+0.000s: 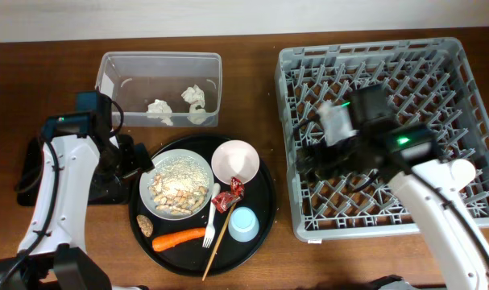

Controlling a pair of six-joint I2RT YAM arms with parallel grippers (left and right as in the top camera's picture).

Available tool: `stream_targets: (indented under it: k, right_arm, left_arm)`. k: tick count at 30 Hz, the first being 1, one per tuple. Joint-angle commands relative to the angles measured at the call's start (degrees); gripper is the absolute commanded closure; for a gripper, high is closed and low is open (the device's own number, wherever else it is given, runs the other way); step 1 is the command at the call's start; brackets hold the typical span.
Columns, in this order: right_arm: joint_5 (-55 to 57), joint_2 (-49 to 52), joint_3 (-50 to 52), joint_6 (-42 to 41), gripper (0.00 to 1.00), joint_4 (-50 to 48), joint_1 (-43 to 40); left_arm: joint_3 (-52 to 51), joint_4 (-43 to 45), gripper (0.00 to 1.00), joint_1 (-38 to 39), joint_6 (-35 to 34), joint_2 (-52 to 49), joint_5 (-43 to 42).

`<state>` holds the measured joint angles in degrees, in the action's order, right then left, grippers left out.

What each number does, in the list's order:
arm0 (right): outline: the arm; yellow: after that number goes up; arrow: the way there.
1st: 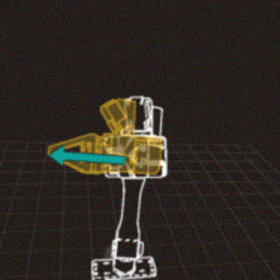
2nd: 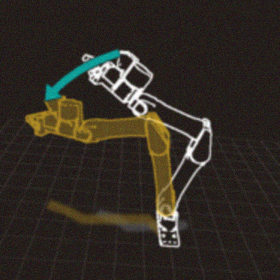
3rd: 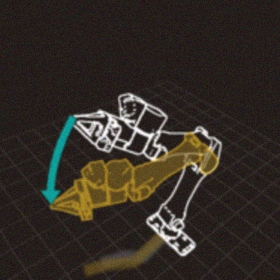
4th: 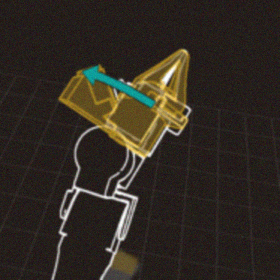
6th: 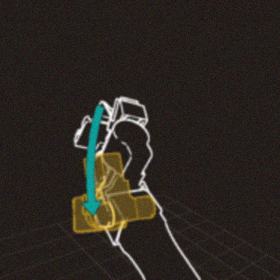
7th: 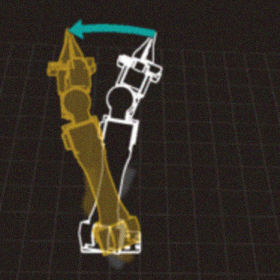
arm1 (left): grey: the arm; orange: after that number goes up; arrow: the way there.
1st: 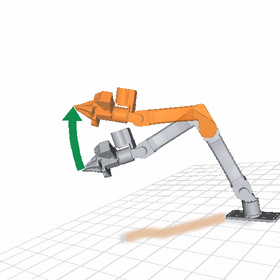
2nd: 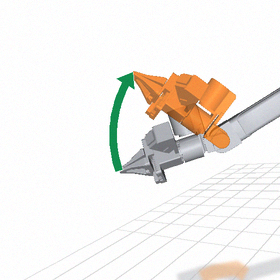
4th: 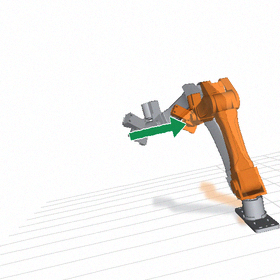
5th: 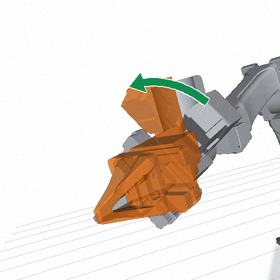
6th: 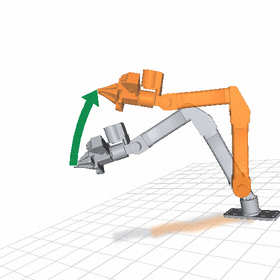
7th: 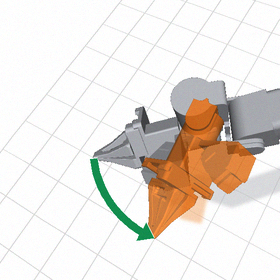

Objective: Sort waste into correct bins and load items into the dishwasher rack

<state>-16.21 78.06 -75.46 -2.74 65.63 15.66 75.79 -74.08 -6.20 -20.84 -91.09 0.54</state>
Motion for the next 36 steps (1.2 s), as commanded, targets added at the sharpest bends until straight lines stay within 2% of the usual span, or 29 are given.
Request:
stream_targets:
  k: [1, 4, 6, 12, 13, 14, 16, 20, 22, 25, 28, 29, 32, 34, 36]
  right_arm:
    - [0.5, 3.7, -0.6, -1.5, 0.08, -0.3, 16.7]
    - [3.1, 12.1, -0.5, -8.2, 0.08, -4.6, 29.4]
    - [4.5, 17.0, -0.5, -10.3, 0.08, -6.3, 33.6]
    - [5.9, 26.7, -0.5, -11.8, 0.08, -6.6, 35.0]
    - [5.9, 27.0, -0.5, -12.3, 0.16, -6.5, 35.0]
    - [5.9, 27.0, -0.5, -12.8, 0.30, -6.5, 35.0]
    - [5.9, 27.0, -0.5, -13.0, 0.39, -6.0, 35.0]
    - [6.3, 24.9, -0.7, -14.3, 0.42, -5.8, 34.9]
    - [8.7, 20.2, -3.4, -14.3, 0.42, -3.0, 33.6]
    - [14.8, 10.9, -9.4, -14.2, 0.41, 2.3, 25.8]
    - [16.7, 2.9, -11.0, -11.0, 0.43, 3.2, 8.6]
    - [16.9, 1.6, -11.0, -9.4, 0.49, 3.2, 0.4]
    - [16.9, 2.0, -11.0, -5.6, 0.53, -0.8, -26.3]
    - [16.9, 3.0, -11.0, -5.6, 0.54, -6.6, -38.3]
    - [16.9, 6.1, -11.0, -5.6, 0.54, -10.1, -44.3]
  left_arm:
    - [-0.4, 0.0, 0.01, -0.2, -0.6, 0.2, 0.4]
    - [-0.4, 0.0, 0.01, -0.2, -0.6, 0.2, 0.3]
    - [-0.4, 0.0, 0.01, -0.2, -0.6, 0.2, 0.4]
    - [-0.4, 0.1, 0.01, -0.2, -0.6, 0.2, 0.4]
    - [-0.4, 0.0, 0.01, -0.2, -0.6, 0.2, 0.4]
    - [-0.4, 0.1, 0.01, -0.2, -0.6, 0.2, 0.4]
    - [-0.4, 0.1, 0.01, -0.2, -0.6, 0.2, 0.4]
    - [-0.4, 0.1, 0.01, -0.2, -0.6, 0.2, 0.4]
    - [-0.4, 0.0, 0.01, -0.2, -0.6, 0.2, 0.4]
    - [-0.4, 0.0, 0.01, -0.2, -0.6, 0.2, 0.3]
    - [-0.4, -0.2, 0.01, -0.2, -0.6, 0.2, 0.4]
    - [-0.4, -0.2, 0.01, -0.2, -0.6, 0.2, 0.4]
    - [-0.4, -0.1, 0.01, -0.2, -0.6, 0.2, 0.4]
    - [-0.4, -0.1, 0.01, -0.2, -0.6, 0.2, 0.4]
    - [-0.4, 0.0, 0.01, -0.2, -0.6, 0.2, 0.3]
